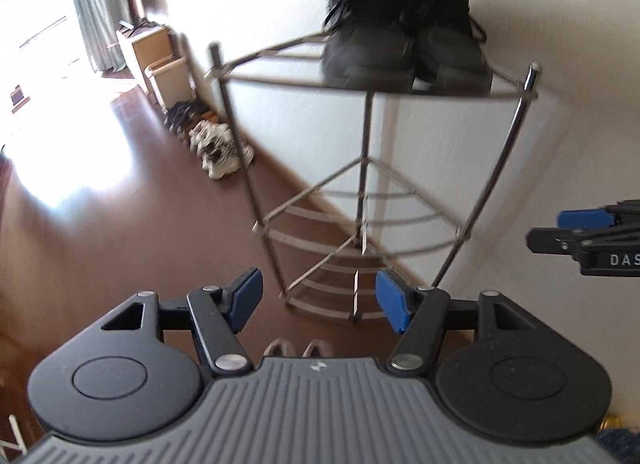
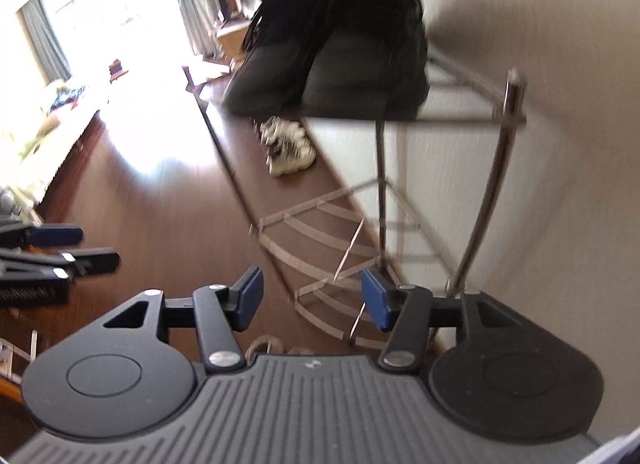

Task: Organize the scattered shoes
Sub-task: 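Open the right tool and lift it away from the sneakers, then move the right tool down to the brown knit slippers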

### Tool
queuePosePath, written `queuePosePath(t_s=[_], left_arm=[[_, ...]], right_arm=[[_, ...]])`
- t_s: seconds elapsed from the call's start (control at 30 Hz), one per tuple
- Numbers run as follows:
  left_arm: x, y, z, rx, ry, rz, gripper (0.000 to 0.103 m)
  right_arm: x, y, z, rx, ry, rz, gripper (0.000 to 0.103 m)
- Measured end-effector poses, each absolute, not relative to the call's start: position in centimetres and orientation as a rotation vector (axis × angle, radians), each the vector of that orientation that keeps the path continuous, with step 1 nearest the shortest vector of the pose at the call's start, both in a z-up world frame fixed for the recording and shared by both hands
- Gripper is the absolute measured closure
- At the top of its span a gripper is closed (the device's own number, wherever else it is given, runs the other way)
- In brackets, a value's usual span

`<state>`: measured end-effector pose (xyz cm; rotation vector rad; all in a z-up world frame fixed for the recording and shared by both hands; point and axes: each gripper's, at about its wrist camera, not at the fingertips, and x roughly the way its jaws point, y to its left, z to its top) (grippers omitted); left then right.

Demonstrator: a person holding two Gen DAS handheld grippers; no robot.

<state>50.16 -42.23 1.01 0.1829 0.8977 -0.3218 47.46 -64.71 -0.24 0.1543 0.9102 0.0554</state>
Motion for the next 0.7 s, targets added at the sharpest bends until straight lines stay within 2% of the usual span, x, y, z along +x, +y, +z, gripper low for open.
queuePosePath(t_s=[0.37,0.7], left_arm=[[39.6,-32.3,-0.4,0.136,0.953,-0.24,0.038],[36.0,-29.9,-4.4,0.07,1.057,-0.214,0.038]], right_arm=[[37.8,-58.1,-3.4,0.207,1.004,0.077,0.041],[35.6,-57.2,-5.8,0.196,1.097,0.086,0.038]])
